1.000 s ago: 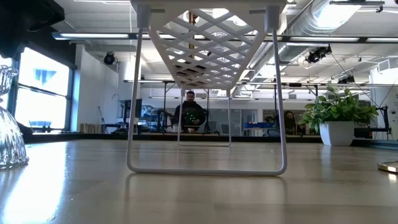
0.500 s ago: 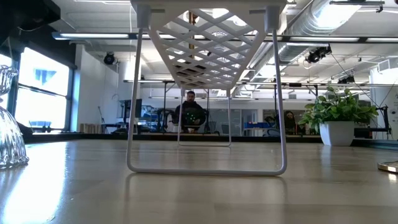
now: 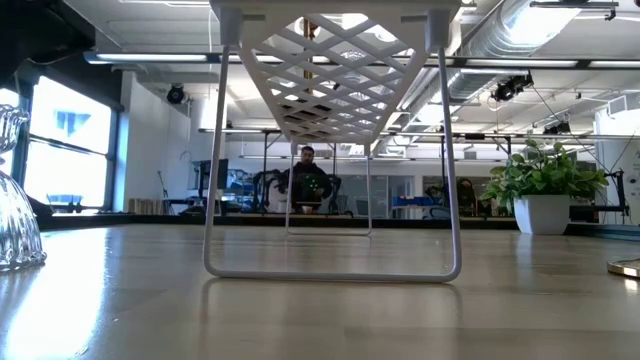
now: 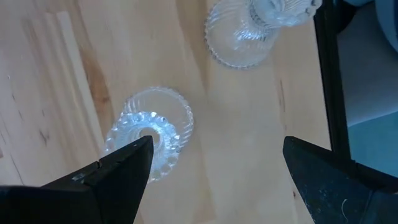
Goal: Pick & Place candle stick holders
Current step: Put the top transparent candle holder on the shelf aligned with the other transparent candle holder
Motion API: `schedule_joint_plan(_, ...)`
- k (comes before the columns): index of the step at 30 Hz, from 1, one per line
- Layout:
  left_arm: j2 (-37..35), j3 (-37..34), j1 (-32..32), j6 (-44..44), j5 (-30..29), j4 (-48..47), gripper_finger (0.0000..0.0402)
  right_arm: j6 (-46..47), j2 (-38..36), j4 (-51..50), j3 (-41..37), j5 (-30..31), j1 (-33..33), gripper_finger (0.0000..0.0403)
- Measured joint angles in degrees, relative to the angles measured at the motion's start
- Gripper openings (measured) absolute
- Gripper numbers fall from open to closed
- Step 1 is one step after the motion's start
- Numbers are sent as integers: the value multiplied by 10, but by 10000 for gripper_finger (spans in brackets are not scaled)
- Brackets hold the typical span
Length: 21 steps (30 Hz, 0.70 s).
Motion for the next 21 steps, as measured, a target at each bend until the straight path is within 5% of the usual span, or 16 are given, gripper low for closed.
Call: schedule_joint_plan(21,49,3,0,2,-56,2,347,0,0,1,0,0,0,257)
